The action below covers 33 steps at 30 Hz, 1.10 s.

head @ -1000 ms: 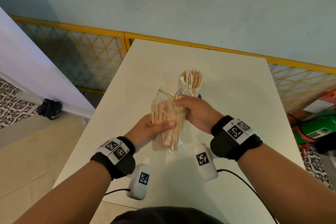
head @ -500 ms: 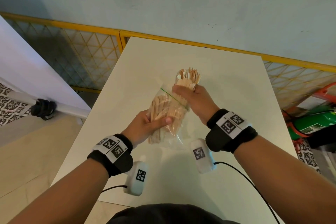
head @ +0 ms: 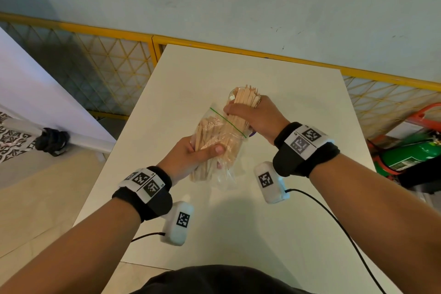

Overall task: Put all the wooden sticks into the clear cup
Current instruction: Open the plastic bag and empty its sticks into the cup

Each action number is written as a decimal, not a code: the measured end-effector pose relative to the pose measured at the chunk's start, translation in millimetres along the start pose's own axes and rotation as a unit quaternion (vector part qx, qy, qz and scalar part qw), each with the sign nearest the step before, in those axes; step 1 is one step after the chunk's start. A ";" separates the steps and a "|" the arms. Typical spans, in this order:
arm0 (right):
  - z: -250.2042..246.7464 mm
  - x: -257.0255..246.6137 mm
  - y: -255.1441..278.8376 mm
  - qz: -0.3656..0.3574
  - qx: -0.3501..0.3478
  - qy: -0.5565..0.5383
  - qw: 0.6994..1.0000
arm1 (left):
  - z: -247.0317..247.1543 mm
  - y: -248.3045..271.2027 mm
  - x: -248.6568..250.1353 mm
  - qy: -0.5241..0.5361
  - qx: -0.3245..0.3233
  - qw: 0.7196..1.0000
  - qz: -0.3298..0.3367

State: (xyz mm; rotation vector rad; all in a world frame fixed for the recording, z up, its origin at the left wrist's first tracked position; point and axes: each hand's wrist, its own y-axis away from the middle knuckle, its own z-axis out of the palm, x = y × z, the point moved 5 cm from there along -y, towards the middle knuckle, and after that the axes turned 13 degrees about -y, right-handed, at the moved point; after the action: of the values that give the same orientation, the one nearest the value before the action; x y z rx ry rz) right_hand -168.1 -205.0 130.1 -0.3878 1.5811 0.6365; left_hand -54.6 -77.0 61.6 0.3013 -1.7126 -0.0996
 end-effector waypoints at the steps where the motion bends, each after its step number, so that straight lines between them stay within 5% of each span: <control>1: -2.2 -1.8 -2.2 -0.009 0.013 0.009 1.000 | -0.2 -0.3 0.6 -0.001 0.002 1.000 0.001; 27: -77.3 -107.4 -82.6 -0.132 0.210 0.040 0.968 | -36.7 -62.8 -2.0 -0.042 0.074 0.996 -0.020; 33: -81.3 -66.1 -111.1 -0.098 0.193 0.134 0.967 | -55.5 -70.5 -11.3 -0.017 0.117 0.992 -0.043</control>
State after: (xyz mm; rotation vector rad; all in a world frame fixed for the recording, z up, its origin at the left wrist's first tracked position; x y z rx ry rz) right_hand -158.9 -349.7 178.1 -0.3395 1.8495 0.1177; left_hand 11.4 -136.1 43.4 0.5497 -1.7471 0.0329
